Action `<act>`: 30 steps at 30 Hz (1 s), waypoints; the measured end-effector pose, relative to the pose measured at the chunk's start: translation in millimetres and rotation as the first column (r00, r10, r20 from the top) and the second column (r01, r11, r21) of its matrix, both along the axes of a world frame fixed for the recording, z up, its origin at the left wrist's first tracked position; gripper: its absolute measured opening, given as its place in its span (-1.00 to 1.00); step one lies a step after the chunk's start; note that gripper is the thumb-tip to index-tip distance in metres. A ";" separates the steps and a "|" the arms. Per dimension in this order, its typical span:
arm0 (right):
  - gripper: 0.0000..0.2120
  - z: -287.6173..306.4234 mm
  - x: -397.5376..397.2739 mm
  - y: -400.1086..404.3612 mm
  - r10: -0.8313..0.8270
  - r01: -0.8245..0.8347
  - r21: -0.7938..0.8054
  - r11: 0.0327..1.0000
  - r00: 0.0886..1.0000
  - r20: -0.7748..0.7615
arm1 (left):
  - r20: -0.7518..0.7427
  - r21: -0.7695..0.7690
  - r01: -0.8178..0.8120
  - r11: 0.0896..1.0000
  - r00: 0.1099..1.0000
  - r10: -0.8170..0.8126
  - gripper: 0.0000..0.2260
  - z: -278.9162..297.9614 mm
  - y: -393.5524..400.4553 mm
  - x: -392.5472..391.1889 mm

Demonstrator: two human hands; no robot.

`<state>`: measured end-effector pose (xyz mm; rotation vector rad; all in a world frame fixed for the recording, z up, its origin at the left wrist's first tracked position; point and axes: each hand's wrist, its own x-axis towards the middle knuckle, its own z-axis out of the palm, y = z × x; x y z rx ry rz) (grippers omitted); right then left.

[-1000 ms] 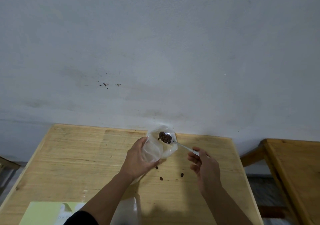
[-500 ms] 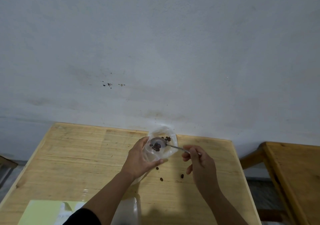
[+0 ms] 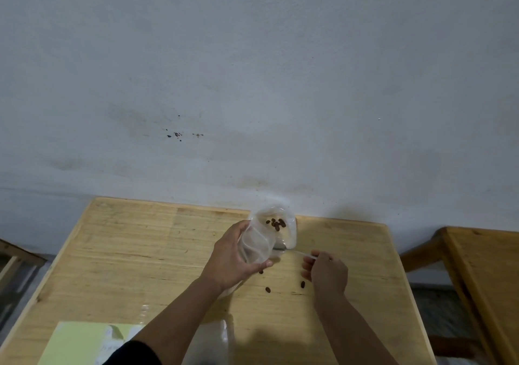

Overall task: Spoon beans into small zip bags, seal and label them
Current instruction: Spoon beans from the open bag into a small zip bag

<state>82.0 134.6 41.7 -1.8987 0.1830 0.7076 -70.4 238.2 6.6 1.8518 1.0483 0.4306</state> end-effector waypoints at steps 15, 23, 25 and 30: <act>-0.83 -27.2 1.7 26.3 -0.269 0.408 0.312 0.858 0.874 -0.404 | -0.032 0.045 -0.039 0.998 0.999 0.040 -0.02 6.4 -0.6 1.9; -0.82 -13.0 6.8 7.0 -0.105 0.249 0.347 0.904 0.917 -0.384 | -0.043 0.017 -0.036 0.999 0.998 0.037 0.02 8.8 -0.8 0.4; -0.82 -6.3 8.2 0.6 -0.062 0.195 0.338 0.921 0.928 -0.367 | -0.047 0.014 -0.035 0.999 0.998 0.036 0.03 8.7 -0.5 -0.9; -0.79 16.1 12.3 -13.7 0.001 0.094 0.335 0.937 0.962 -0.273 | -0.046 0.004 -0.033 0.999 0.998 0.033 0.00 7.5 -1.0 -2.2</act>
